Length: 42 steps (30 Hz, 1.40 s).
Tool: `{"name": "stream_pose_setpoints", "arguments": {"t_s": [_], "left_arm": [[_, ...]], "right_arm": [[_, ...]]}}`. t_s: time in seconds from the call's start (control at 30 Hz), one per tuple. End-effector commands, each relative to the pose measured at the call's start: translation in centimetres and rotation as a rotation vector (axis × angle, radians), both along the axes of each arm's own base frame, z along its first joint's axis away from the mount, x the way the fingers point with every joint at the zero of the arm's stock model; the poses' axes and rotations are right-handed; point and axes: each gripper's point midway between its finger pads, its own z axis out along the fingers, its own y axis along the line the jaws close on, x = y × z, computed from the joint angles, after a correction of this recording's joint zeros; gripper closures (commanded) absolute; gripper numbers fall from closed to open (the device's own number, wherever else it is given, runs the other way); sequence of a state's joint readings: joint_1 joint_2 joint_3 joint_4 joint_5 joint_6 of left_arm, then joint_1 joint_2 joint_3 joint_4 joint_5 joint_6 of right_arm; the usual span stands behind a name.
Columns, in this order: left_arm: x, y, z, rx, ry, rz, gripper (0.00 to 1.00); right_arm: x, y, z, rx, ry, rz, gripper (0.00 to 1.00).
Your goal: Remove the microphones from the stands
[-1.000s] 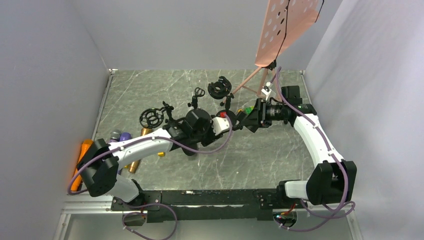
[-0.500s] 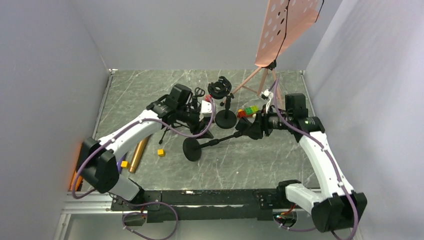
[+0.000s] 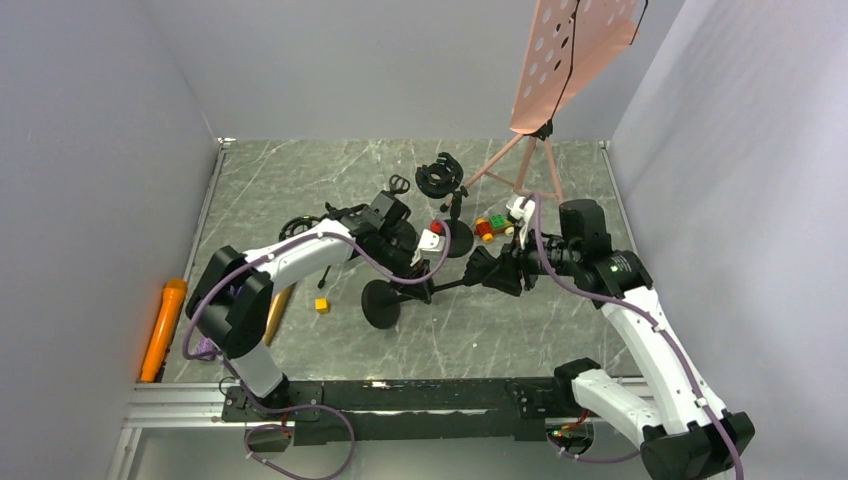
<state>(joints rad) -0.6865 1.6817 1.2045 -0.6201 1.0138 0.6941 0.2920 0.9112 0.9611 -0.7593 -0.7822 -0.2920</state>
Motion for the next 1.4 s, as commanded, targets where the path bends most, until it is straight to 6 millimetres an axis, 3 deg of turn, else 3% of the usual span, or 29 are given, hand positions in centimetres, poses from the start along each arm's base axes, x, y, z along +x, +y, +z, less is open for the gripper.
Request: {"name": "stream_pose_setpoints", "arguments": {"t_s": [0.0, 0.03, 0.1, 0.13, 0.17, 0.23, 0.3, 0.43, 0.47, 0.6, 0.7, 0.87, 1.03, 1.23, 1.37], "left_arm": [[1.5, -0.7, 2.9, -0.075, -0.144, 0.120, 1.00], [3.4, -0.8, 3.6, -0.071, -0.226, 0.265, 1.00], [8.3, 1.3, 4.7, -0.020, -0.398, 0.727, 1.00], [9.9, 2.9, 5.6, -0.007, -0.479, 0.948, 1.00], [10.0, 3.5, 5.8, 0.002, -0.498, 1.049, 1.00], [8.1, 2.0, 4.4, 0.070, -0.411, 0.995, 1.00], [7.5, 1.2, 2.5, 0.158, -0.350, 0.987, 1.00], [7.3, 0.3, 2.6, 0.104, -0.389, 0.897, 1.00], [7.0, -0.1, 2.9, 0.091, -0.389, 0.857, 0.94], [5.1, -1.4, 4.6, -0.005, -0.338, 0.655, 0.45], [4.0, -1.3, 6.8, -0.067, -0.255, 0.518, 0.36], [1.5, 0.2, 9.6, -0.190, -0.176, 0.233, 0.30], [-0.6, 1.3, 8.2, -0.169, -0.106, 0.044, 0.30], [1.1, -0.5, 6.1, -0.195, -0.108, 0.080, 0.28], [0.3, -2.5, 5.1, -0.192, -0.091, 0.029, 0.30]], "right_arm": [[4.8, -2.4, 0.6, -0.084, 0.110, -0.360, 1.00], [5.2, -2.7, 0.9, -0.095, 0.171, -0.403, 1.00], [5.0, -2.4, 1.2, -0.054, 0.363, -0.431, 1.00], [5.1, -2.7, 1.1, 0.000, 0.465, -0.464, 1.00], [5.0, -2.7, 0.7, 0.054, 0.556, -0.490, 1.00], [4.7, -2.4, -0.4, 0.133, 0.708, -0.517, 1.00], [4.4, -2.1, -1.1, 0.159, 0.759, -0.505, 1.00], [4.7, -2.0, -1.3, 0.157, 0.755, -0.500, 1.00], [4.9, -2.0, -1.1, 0.159, 0.743, -0.494, 1.00], [5.4, -2.0, -0.6, 0.164, 0.684, -0.465, 1.00], [5.3, -1.7, 0.5, 0.175, 0.576, -0.377, 1.00], [4.6, -1.9, 3.0, 0.152, 0.227, -0.217, 1.00], [3.0, -1.6, 5.0, 0.143, -0.104, -0.053, 1.00], [2.1, -1.2, 5.5, 0.118, -0.172, 0.018, 1.00], [1.9, -1.2, 5.8, 0.112, -0.180, 0.025, 1.00]]}}
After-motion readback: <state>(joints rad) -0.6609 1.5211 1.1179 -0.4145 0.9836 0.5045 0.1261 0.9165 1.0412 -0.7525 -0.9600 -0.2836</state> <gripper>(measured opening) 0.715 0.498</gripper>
